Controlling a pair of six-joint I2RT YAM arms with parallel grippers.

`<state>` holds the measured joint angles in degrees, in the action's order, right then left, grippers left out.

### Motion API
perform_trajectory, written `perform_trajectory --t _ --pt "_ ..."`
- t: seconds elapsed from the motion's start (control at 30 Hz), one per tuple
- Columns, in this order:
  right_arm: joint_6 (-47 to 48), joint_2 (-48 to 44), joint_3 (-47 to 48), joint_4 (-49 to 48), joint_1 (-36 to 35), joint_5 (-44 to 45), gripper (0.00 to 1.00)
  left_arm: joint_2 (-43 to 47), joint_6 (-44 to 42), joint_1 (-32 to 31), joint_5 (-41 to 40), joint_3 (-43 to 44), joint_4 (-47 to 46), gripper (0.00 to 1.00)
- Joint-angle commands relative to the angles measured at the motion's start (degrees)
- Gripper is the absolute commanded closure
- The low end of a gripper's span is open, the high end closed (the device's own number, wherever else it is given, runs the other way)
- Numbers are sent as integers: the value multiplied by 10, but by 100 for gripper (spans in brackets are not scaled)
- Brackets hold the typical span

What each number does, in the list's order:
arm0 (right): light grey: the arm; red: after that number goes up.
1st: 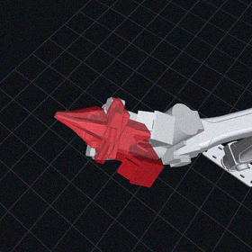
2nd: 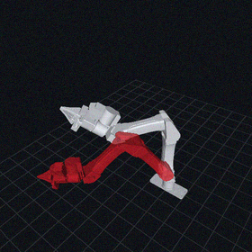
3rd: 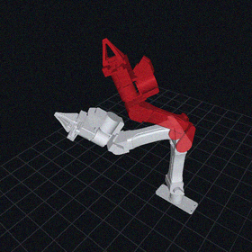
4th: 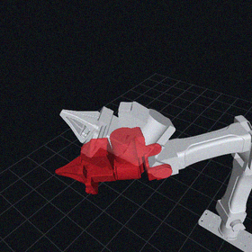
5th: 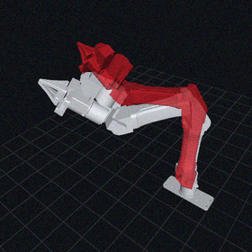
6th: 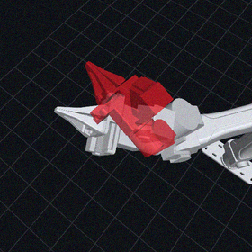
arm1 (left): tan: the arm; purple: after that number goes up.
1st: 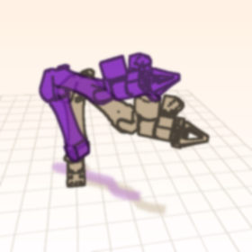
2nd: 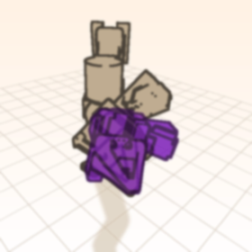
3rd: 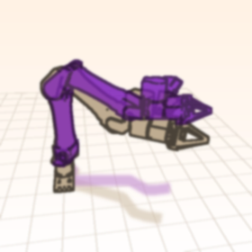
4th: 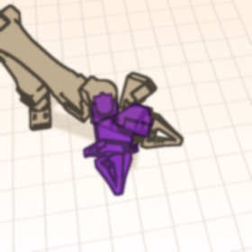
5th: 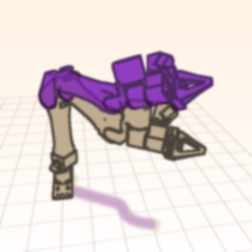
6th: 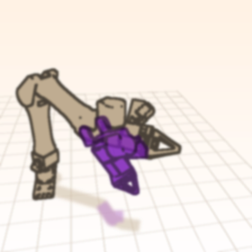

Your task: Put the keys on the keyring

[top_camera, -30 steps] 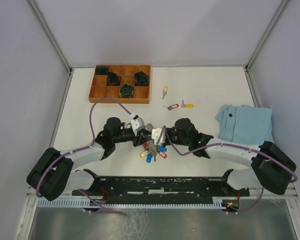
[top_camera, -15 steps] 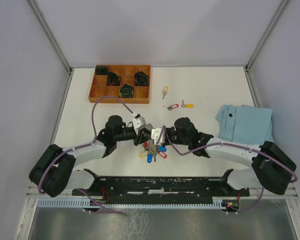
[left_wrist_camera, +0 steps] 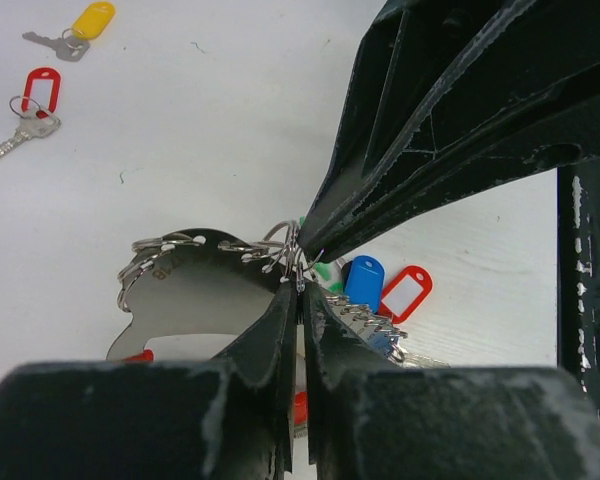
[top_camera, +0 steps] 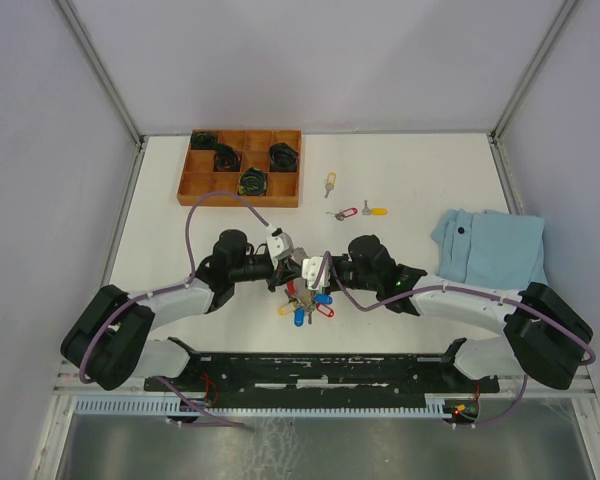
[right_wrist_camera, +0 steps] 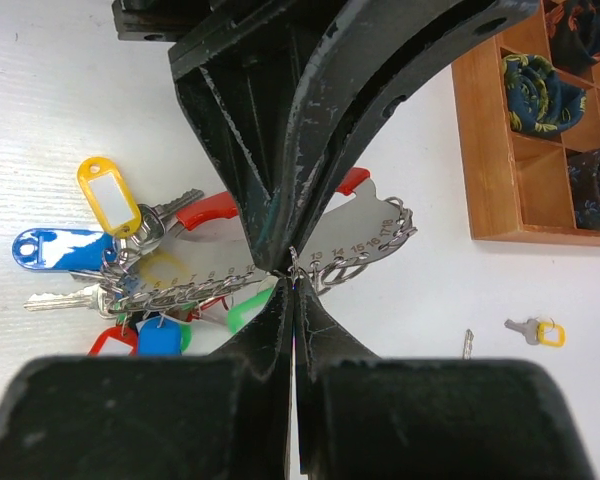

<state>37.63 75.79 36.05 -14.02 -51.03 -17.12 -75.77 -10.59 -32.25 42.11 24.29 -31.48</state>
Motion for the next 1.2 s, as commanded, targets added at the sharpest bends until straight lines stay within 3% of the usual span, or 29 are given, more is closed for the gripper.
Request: perform_trajectory --t 0.0,0.47,0.9,1.17 --pt "7 -28 24 -12 -4 3 99 1 -30 -1 9 23 0 96" --pt "4 -30 -23 3 -4 58 100 38 -6 -1 -20 0 -36 97" --pt "-38 15 -24 -36 -7 10 99 42 24 -1 -32 -12 -79 97" --pt "-69 9 -28 -53 -7 -2 91 42 40 0 -52 -23 -105 97"
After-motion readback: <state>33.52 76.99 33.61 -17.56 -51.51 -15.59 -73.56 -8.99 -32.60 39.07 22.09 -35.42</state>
